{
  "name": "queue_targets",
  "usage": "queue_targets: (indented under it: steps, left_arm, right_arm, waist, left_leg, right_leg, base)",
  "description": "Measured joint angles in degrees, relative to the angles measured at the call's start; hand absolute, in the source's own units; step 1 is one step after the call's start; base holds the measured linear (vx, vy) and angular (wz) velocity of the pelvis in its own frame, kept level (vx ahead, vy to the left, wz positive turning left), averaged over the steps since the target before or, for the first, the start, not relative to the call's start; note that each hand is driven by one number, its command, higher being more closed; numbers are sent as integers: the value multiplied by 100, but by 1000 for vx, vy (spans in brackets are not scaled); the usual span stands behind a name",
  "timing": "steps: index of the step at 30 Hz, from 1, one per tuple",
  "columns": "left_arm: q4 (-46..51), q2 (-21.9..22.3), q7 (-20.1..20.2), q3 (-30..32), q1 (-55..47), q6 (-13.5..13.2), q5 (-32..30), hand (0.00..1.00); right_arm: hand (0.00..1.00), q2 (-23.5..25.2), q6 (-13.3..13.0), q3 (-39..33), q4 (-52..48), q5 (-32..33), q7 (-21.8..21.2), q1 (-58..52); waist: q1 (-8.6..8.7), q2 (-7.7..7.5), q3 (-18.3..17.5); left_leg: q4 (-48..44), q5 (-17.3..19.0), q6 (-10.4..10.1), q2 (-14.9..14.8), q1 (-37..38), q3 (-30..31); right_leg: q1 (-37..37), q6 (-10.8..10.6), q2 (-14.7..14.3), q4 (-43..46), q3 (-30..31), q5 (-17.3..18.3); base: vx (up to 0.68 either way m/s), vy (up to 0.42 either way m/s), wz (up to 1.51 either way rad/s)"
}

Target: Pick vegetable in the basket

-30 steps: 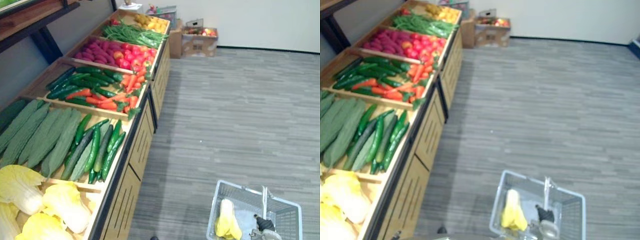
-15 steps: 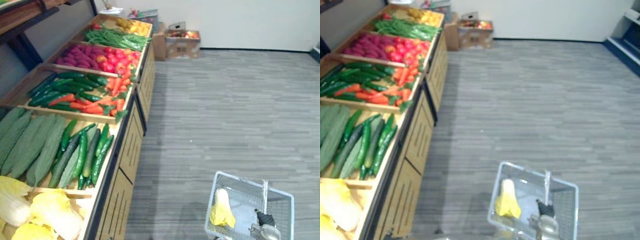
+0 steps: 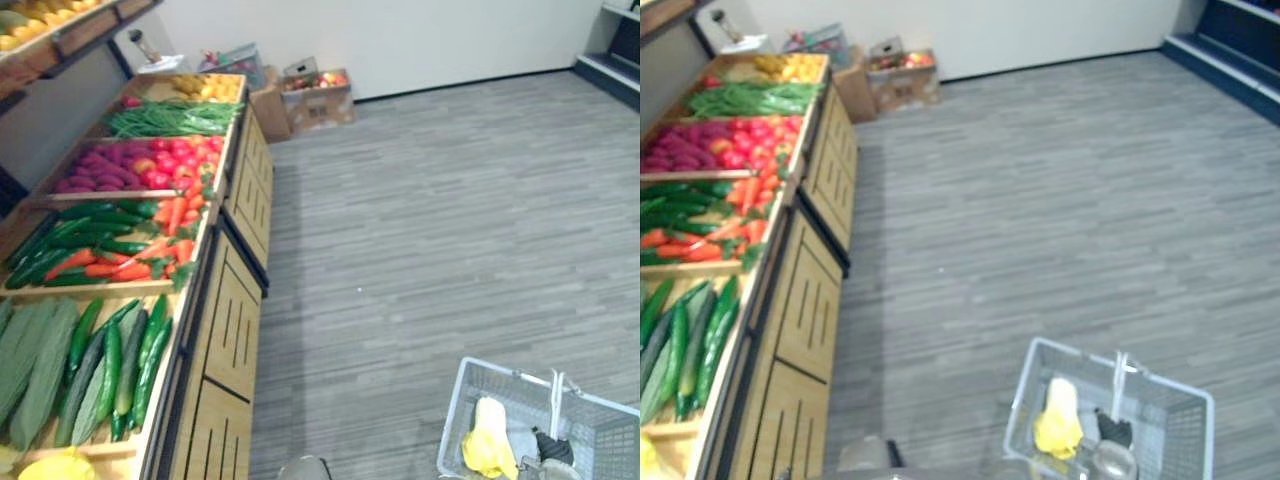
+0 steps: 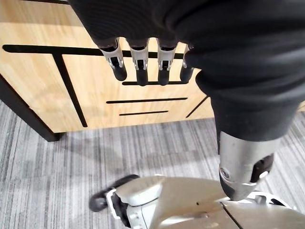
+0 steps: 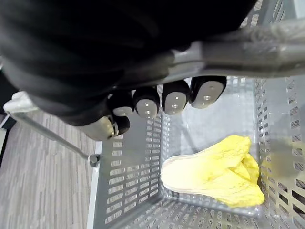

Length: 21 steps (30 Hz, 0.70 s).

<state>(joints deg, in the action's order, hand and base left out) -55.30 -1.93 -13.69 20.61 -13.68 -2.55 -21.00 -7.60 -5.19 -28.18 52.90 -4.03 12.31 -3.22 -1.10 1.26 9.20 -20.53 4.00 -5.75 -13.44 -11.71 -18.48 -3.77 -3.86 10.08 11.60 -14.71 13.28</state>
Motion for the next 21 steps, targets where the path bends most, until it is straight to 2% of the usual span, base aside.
queue_targets:
  steps: [1, 3, 4, 5, 6, 7, 9, 10, 11, 13, 14, 15, 16, 18, 19, 21]
  left_arm:
    - [2, 52, 0, 1, 4, 1, -9, 0]
    - [37, 164, 0, 1, 36, 2, -11, 0]
    - [50, 238, -18, 1, 39, 6, -18, 0]
    - [56, 204, -43, -2, 45, 8, -27, 0]
    - [93, 135, -88, -49, 52, 4, -50, 0]
    - [108, 60, -94, -71, 69, -1, -54, 0]
    - [61, -9, -95, -89, 112, -3, -55, 0]
    - [44, -16, -95, -90, 108, 2, -53, 0]
    - [38, -44, -95, -111, 108, 7, -54, 0]
    - [53, -64, -99, -124, 102, 12, -53, 0]
    - [61, -111, -106, -212, 101, 14, -51, 0]
    - [61, -175, -104, -345, 103, 18, -39, 0]
    - [78, -229, -106, -511, 108, 19, -31, 0]
    - [151, -334, -113, -559, 100, 18, -22, 0]
    - [172, -355, -115, -549, 104, 18, 0, 0]
    - [270, -396, -116, -500, 140, 15, 16, 0]
  right_arm:
    - [100, 33, 6, -29, -26, 0, 50, -62]
    - [100, 78, 10, -36, -81, -4, 108, -106]
    - [100, 143, 12, 24, -164, -39, 119, -143]
    - [100, 202, 12, 65, -173, -40, 119, -137]
    - [100, 325, 8, 221, -218, -41, 104, -131]
    - [100, 374, 9, 275, -248, -42, 100, -111]
    - [100, 402, 36, 441, -218, -60, 82, -103]
    - [100, 402, 34, 452, -202, -66, 82, -101]
    - [100, 396, 31, 466, -126, -78, 81, -80]
    - [100, 329, 14, 506, -44, -111, 93, 126]
    - [100, 232, -22, 575, -42, -191, 87, 254]
    - [100, 179, -35, 658, -38, -255, 82, 295]
    - [100, 185, -85, 670, -35, -280, 91, 345]
    - [100, 179, -143, 722, -92, -281, 87, 427]
    - [100, 179, -141, 727, -130, -281, 85, 443]
    - [100, 190, -136, 713, -200, -278, 89, 441]
  waist:
    - [-20, 15, -3]
    - [-65, 39, -10]
    - [-132, 56, -42]
    - [-138, 45, -68]
    - [-78, -154, -118]
    - [-69, -208, -99]
    - [-75, -298, -144]
    - [-77, -318, -179]
    - [-91, -340, -197]
    - [-94, -331, -201]
    - [-70, -329, -190]
    - [-56, -320, -167]
    - [-56, -269, -101]
    - [-54, -224, -73]
    - [-50, -223, -70]
    - [-31, -257, -24]
  left_leg:
    - [748, -169, -30, 112, 11, -30]
    - [1460, -419, -45, 209, 17, -94]
    - [1531, -886, 64, 231, 72, -148]
    - [1467, -883, 181, 287, 103, -208]
    - [1282, -618, 245, 431, 75, -301]
    - [1145, -472, 256, 459, 62, -323]
    - [577, 47, 343, 526, 33, -338]
    - [472, 152, 377, 561, 37, -359]
    - [328, 367, 421, 579, 104, -442]
    - [263, 539, 493, 570, 237, -474]
    - [341, 636, 512, 556, 432, -480]
    - [484, 669, 538, 556, 670, -477]
    - [679, 681, 546, 513, 1016, -473]
    - [1024, 667, 524, 429, 1580, -464]
    - [1081, 666, 522, 413, 1700, -457]
    - [1138, 666, 522, 404, 1960, -357]
  right_leg:
    - [-108, -10, -15, -91, 23, 3]
    - [-257, -107, -19, -221, 133, 14]
    - [-370, -217, 0, -356, 311, 43]
    - [-443, -224, 48, -423, 382, 37]
    - [-462, -299, 222, -524, 471, -60]
    - [-485, -285, 275, -553, 530, -127]
    - [-559, -273, 408, -515, 729, -398]
    - [-546, -270, 444, -442, 774, -427]
    - [-376, -285, 525, 0, 903, -444]
    - [269, -690, 636, 1373, 988, -694]
    - [761, -896, 706, 2373, 1048, -1252]
    - [1038, -1007, 765, 3025, 1055, -1907]
    - [1351, -1135, 779, 3881, 1023, -2024]
    - [1908, -761, 769, 4973, 584, -1583]
    - [2041, -717, 770, 5081, 454, -1470]
    - [2334, -457, 767, 4722, 74, -1061]
  base:
    - [415, 98, -34]
    - [433, 189, -46]
    - [422, 211, -58]
    - [499, 223, -54]
    - [253, 88, -21]
    - [373, 163, -20]
    - [383, 217, -16]
    - [371, 223, -15]
    - [363, 216, -21]
    - [333, 192, -15]
    - [307, 151, 5]
    - [378, 142, 14]
    - [310, 81, 18]
    - [336, 2, 15]
    - [361, -86, 23]
    - [292, -178, 44]
